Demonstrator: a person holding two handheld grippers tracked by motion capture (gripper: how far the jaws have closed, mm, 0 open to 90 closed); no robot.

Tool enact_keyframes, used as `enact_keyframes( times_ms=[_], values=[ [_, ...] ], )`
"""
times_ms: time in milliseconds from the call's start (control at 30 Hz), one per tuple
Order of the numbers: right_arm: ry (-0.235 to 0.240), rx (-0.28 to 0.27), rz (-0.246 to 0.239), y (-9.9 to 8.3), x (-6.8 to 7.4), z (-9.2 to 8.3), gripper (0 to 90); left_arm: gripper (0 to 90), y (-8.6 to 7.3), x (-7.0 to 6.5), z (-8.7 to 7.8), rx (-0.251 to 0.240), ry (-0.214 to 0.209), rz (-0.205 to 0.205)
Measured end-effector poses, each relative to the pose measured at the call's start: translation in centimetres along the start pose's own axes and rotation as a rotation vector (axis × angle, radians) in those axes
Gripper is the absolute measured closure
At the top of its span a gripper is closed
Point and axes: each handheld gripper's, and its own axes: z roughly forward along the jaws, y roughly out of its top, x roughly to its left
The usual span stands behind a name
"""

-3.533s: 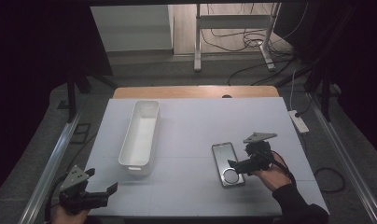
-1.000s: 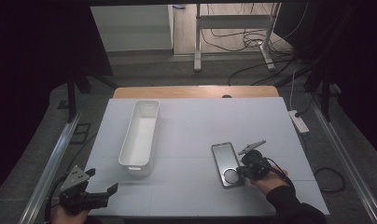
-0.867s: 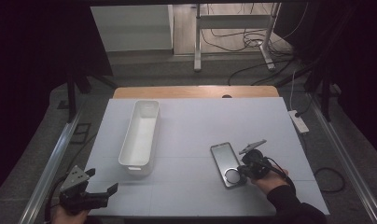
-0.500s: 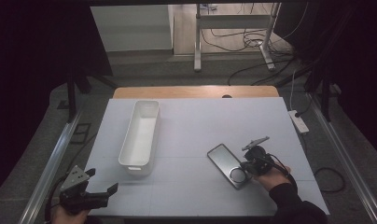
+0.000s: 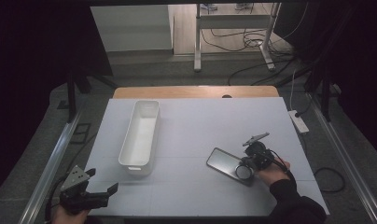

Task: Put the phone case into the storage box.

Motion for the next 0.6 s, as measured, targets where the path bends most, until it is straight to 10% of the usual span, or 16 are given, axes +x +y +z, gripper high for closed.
enact_keyframes(
  times_ms=[600],
  values=[
    [-0.01, -0.032, 0.035, 1.5, -2.0, 1.1, 89.7, 2.6, 0.0, 0.0, 0.0, 0.001, 0.0, -0.001]
  ],
)
